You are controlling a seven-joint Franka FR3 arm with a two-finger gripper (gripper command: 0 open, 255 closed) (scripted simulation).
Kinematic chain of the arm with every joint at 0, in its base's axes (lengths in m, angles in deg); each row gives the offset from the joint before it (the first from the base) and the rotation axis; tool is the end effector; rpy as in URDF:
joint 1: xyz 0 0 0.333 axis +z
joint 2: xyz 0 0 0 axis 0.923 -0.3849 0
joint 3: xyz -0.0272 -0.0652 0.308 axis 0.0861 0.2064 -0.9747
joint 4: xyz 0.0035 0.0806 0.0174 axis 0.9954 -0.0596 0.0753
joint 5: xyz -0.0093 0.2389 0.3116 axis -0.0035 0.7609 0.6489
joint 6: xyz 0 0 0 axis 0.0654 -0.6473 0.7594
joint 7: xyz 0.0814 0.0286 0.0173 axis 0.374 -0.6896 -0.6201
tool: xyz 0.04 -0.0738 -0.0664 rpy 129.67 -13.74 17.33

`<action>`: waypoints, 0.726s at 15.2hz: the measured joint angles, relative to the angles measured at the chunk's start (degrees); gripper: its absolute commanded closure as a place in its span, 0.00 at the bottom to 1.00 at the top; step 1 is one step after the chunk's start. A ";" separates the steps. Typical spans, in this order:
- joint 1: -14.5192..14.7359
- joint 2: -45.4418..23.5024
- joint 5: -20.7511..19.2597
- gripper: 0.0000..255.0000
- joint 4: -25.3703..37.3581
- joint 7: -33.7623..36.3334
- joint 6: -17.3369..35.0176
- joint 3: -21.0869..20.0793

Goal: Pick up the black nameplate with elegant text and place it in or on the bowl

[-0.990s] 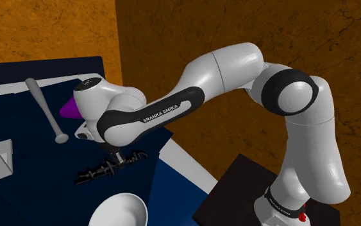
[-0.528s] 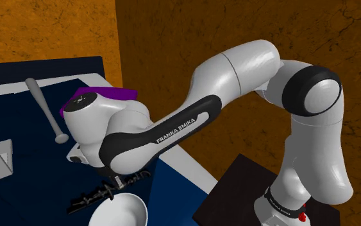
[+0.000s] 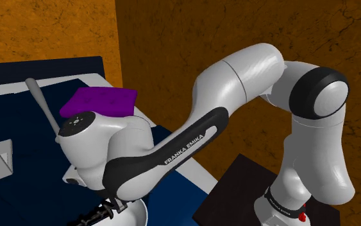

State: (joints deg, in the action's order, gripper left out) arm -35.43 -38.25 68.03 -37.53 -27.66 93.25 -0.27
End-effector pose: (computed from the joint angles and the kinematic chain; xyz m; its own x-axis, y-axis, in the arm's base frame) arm 0.4224 0.4856 0.3285 0.1463 0.9796 -0.1380 0.9884 -0.1504 -0.0191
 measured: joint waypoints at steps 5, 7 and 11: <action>0.30 -1.86 -0.84 1.00 -1.22 0.75 2.93 0.39; 0.41 -2.67 -1.24 1.00 -1.88 1.06 4.34 0.59; 0.52 -3.63 -1.63 1.00 -2.01 1.28 5.40 0.82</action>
State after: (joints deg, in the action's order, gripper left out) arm -34.91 -41.89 66.40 -39.54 -26.38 98.65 0.55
